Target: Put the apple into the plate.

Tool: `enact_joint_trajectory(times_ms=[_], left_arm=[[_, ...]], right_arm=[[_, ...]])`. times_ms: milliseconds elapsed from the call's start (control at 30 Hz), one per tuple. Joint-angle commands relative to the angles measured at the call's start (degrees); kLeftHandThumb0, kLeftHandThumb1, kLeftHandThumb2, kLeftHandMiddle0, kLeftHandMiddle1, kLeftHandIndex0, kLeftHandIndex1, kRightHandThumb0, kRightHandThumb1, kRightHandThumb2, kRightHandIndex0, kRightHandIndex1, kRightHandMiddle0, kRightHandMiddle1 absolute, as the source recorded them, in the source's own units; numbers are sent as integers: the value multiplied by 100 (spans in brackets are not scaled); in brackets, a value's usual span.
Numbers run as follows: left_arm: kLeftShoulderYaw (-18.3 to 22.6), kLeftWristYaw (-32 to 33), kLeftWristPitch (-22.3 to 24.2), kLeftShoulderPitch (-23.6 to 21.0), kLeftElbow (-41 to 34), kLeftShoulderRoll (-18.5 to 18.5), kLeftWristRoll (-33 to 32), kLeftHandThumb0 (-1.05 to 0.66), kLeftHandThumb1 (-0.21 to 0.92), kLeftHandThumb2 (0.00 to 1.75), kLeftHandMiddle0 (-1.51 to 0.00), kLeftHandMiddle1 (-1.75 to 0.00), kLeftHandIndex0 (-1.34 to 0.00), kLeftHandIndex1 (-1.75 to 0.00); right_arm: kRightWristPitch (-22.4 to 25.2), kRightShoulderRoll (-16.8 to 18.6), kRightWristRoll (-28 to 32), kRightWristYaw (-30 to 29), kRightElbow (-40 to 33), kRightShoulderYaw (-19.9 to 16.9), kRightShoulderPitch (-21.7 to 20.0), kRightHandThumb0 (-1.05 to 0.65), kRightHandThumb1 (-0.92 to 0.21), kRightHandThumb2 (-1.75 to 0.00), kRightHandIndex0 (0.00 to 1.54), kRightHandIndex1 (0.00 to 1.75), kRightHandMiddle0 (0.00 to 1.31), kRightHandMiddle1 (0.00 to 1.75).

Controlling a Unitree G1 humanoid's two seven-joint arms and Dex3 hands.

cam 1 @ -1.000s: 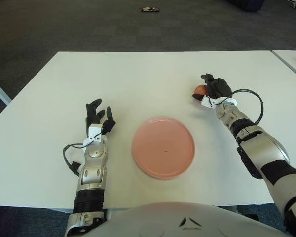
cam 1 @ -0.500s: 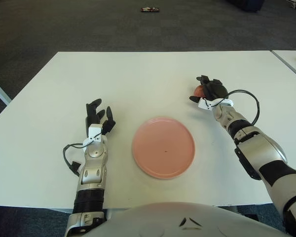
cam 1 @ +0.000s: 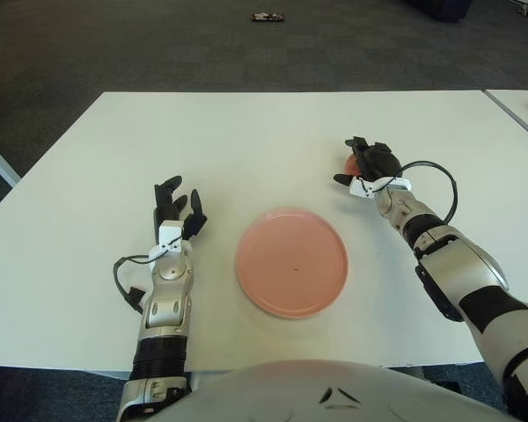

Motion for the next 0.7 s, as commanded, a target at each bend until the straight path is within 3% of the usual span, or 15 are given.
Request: enact_joint_trajectory(times_ms=[0, 667], left_arm=[[-24, 55, 79, 0, -57, -14, 36, -69, 92, 79, -31, -53, 0, -93], [-13, 27, 28, 47, -74, -22, 4, -70, 92, 79, -32, -51, 0, -94]], right_arm=[[4, 0, -60, 43, 45, 55, 97, -68, -92, -46, 10, 59, 0, 60], [190, -133, 4, 94, 107, 12, 229, -75, -92, -52, 9, 66, 0, 65]])
